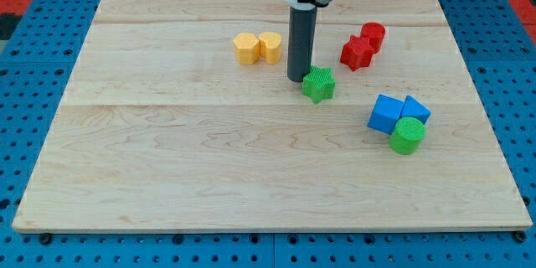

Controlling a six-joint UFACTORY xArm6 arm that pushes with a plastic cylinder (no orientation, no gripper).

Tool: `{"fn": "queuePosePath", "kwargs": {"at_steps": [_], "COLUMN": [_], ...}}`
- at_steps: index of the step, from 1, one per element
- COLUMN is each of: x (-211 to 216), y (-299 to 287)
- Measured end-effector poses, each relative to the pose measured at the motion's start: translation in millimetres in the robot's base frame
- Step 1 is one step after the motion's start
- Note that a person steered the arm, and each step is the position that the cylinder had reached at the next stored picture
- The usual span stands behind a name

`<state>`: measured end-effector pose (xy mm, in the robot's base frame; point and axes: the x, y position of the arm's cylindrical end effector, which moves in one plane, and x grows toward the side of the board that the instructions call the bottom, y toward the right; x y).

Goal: Push green star towards bottom center

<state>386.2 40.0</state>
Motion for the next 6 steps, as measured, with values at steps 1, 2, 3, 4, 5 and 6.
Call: {"fn": "queuePosePath", "kwargs": {"at_steps": [1, 2, 3, 4, 5, 6], "x": [-27, -29, -23, 0, 29, 45], "y": [3, 34, 47, 46, 40, 26]}}
